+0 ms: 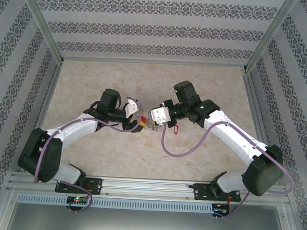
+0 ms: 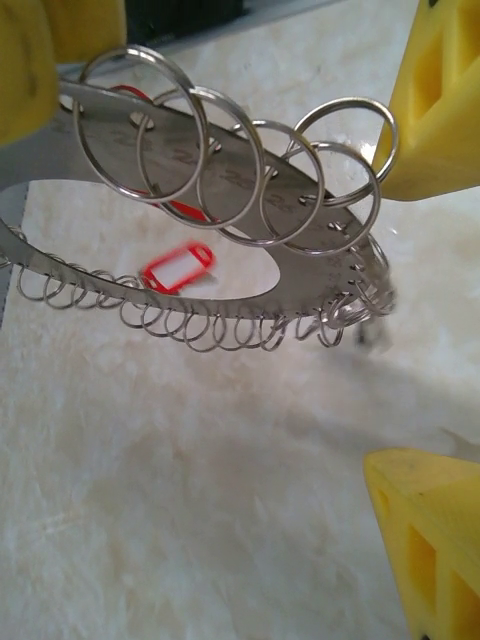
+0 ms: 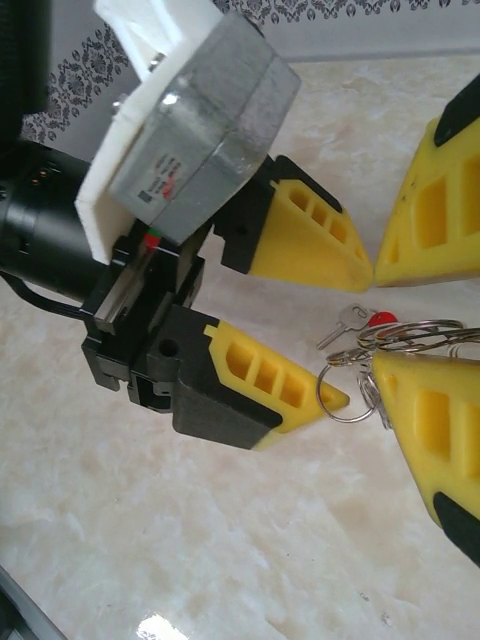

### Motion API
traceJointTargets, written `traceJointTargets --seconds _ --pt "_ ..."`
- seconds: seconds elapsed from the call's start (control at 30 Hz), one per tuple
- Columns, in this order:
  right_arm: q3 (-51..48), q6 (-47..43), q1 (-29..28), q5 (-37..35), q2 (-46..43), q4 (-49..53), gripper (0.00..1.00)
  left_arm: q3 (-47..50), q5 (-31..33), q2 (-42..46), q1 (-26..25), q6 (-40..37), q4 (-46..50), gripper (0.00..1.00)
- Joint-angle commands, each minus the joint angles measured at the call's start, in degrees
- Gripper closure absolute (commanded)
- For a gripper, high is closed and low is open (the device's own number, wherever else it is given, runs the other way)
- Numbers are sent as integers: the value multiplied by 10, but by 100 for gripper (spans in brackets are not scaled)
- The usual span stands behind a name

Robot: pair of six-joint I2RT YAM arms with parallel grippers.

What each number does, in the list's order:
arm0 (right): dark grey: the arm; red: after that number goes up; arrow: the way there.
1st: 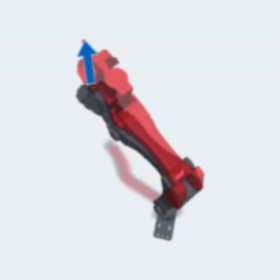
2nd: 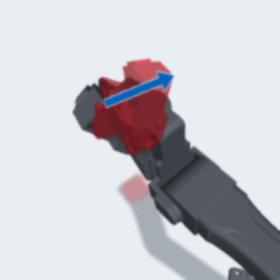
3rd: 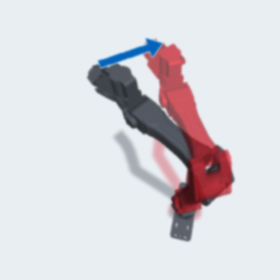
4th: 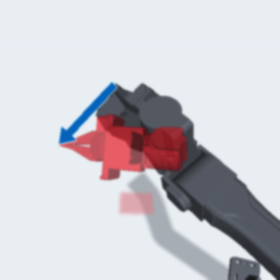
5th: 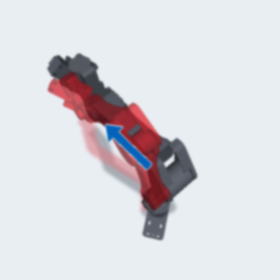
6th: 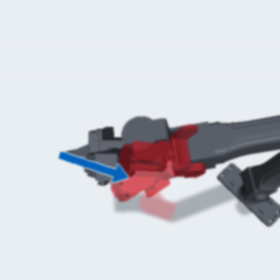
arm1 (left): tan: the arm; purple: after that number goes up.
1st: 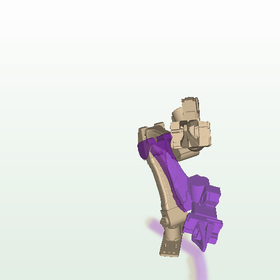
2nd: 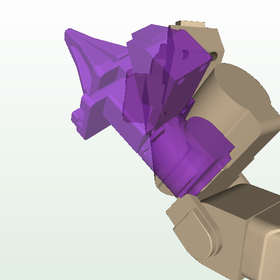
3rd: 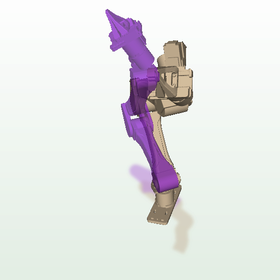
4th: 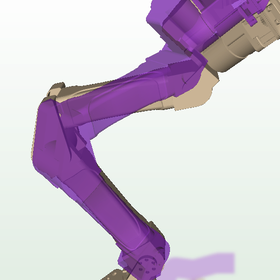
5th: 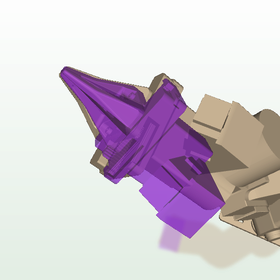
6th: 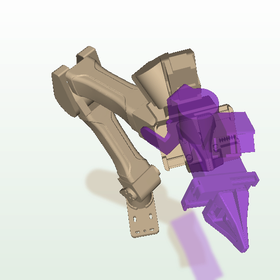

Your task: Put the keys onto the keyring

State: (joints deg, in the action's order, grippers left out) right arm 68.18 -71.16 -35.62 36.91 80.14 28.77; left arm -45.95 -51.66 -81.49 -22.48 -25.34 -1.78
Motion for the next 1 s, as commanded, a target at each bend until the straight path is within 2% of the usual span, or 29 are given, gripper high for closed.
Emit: traceJointTargets --seconds 0.0,0.3,0.53,0.73,0.8,0.97 --pt "9 -10 0 21 -6 -1 100 2 -59 6 1 37 -77 32" --pt "16 -11 1 19 0 3 100 37 -59 20 -10 52 -89 23" --pt "19 -11 1 15 0 5 100 67 -27 43 -17 55 -96 23" --pt "22 -12 1 14 -2 5 100 74 10 31 -36 65 -127 24" --pt "23 -11 1 14 -2 5 100 80 28 27 -40 72 -150 31" --pt "21 -9 1 8 -3 6 100 94 69 42 -43 66 -181 74"
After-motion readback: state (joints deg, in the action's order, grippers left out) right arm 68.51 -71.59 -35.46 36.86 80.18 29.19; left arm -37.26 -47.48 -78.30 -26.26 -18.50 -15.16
